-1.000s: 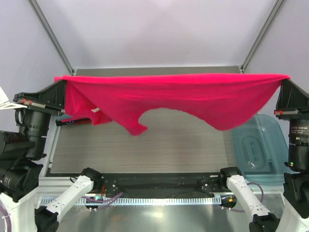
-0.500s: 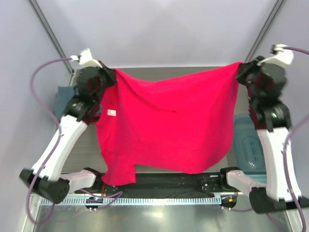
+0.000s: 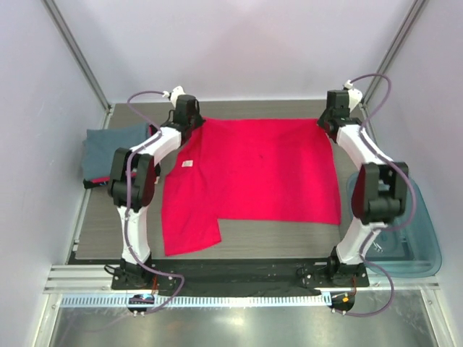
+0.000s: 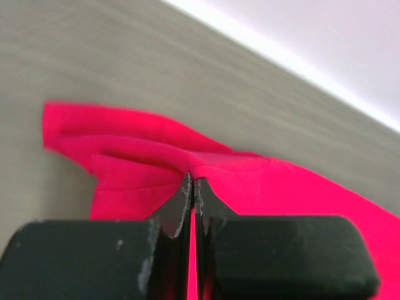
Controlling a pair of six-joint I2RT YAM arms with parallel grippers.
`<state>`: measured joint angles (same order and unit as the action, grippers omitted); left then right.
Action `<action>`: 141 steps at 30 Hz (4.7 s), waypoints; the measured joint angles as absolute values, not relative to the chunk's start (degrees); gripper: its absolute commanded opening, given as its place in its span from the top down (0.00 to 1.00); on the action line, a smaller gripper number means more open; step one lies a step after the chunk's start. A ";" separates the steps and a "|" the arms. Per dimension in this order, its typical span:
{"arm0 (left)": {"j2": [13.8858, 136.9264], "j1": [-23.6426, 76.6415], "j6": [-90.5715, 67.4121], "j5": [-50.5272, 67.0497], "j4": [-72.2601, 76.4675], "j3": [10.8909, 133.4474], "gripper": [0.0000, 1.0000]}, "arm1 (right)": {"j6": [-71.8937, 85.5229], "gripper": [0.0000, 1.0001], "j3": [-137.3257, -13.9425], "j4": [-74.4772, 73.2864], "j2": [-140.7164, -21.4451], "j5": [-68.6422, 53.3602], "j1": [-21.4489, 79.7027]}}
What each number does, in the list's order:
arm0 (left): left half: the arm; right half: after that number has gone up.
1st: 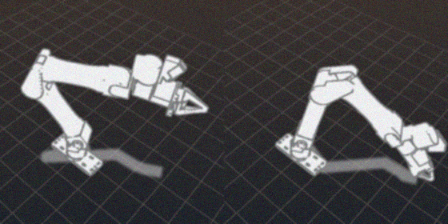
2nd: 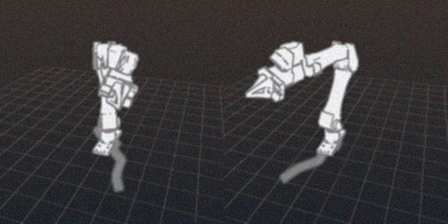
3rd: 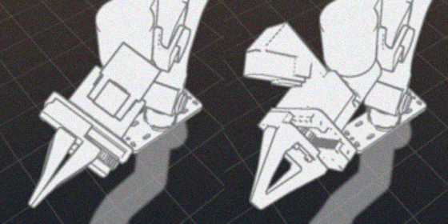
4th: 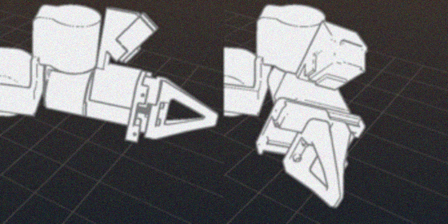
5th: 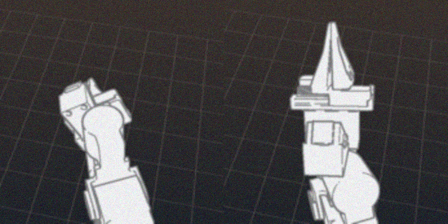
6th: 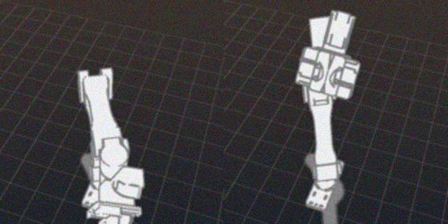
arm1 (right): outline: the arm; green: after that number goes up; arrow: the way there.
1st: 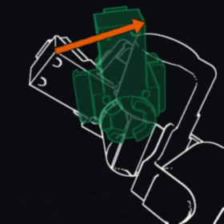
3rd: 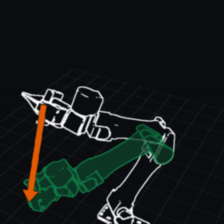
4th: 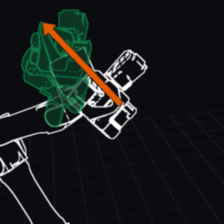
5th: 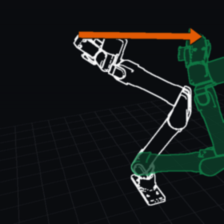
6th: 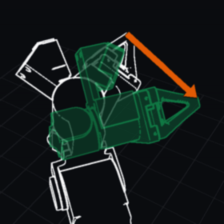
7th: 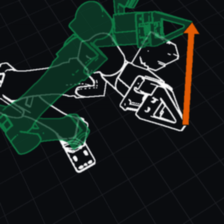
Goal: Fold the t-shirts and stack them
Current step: Flatten the tshirt out, then fold the tshirt
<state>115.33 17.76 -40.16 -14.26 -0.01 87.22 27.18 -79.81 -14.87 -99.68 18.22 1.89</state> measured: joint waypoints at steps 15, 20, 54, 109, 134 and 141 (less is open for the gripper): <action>125.62 11.66 -42.26 -9.28 -8.58 107.50 0.00 | 29.78 0.00 -96.86 -12.19 -114.83 16.93 -1.83; 111.90 12.21 -41.36 -10.15 -13.72 98.72 0.01 | 35.27 0.00 -88.23 -15.03 -102.69 13.47 -2.81; 68.69 27.77 -54.96 -8.62 -16.25 52.14 0.01 | 34.81 0.11 -51.66 -28.38 -72.27 11.44 3.70; 119.83 18.11 -58.26 -22.87 -40.93 90.32 0.01 | 37.36 0.00 -88.36 -34.68 -119.70 19.57 2.50; 70.19 26.13 -58.33 -20.53 -33.85 45.63 0.03 | 37.80 0.28 -53.32 -31.70 -86.74 21.39 2.57; 64.36 26.13 -58.87 -20.38 -34.50 41.12 0.04 | 39.18 0.35 -53.23 -30.44 -87.79 20.36 -1.61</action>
